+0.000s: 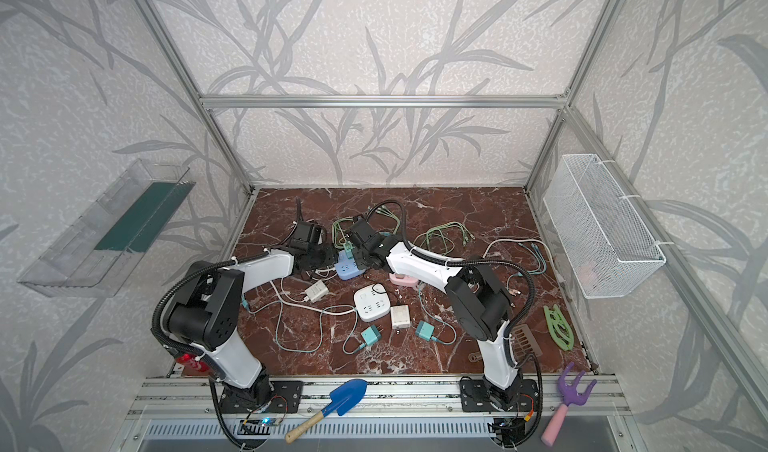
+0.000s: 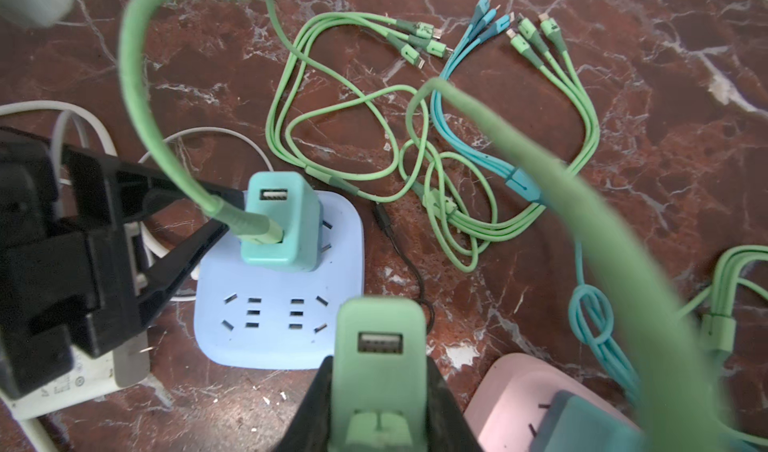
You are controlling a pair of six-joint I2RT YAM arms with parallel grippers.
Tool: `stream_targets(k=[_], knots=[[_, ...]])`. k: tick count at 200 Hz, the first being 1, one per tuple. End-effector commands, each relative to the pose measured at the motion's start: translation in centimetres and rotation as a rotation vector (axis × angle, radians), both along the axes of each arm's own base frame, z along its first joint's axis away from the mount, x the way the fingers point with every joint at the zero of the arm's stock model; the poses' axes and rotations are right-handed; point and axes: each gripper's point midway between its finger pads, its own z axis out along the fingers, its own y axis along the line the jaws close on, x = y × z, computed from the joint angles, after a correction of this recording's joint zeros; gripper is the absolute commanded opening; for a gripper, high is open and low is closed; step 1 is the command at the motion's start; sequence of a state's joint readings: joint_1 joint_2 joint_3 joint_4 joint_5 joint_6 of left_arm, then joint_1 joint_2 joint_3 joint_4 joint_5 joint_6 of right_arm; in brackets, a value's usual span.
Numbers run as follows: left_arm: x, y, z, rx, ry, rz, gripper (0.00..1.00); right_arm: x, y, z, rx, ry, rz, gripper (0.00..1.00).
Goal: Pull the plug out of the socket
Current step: 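Carry the green adapter aside and open the right gripper over the table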
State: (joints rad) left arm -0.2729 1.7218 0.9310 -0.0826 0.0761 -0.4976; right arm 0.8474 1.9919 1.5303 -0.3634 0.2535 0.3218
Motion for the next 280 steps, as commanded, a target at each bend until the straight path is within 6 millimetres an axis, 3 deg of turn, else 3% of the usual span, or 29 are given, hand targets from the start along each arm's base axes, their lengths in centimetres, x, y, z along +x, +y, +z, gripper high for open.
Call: stream_targets(k=[1,62,141,218,280], knots=[[-4.5,1.3,-3.6,0.063,0.185,-0.003,0.59,0.6,0.1,-1.0,-0.034,-0.01,0.007,0.1],[-4.3,1.2,-2.2,0.044,0.149,-0.002,0.59,0.7,1.8,-2.8,0.007,0.041,0.049,0.1],[-4.4,2.1,-1.9,0.044,0.14,0.018,0.62,-1.5,5.5,-1.7,0.142,0.102,0.098,0.09],[-4.0,2.9,-0.1,0.076,0.105,0.029,0.63,-1.1,7.4,-1.6,0.168,0.141,0.117,0.09],[-4.6,3.9,2.8,0.106,0.026,0.046,0.65,-0.8,5.3,-0.7,0.239,0.186,0.103,0.1]])
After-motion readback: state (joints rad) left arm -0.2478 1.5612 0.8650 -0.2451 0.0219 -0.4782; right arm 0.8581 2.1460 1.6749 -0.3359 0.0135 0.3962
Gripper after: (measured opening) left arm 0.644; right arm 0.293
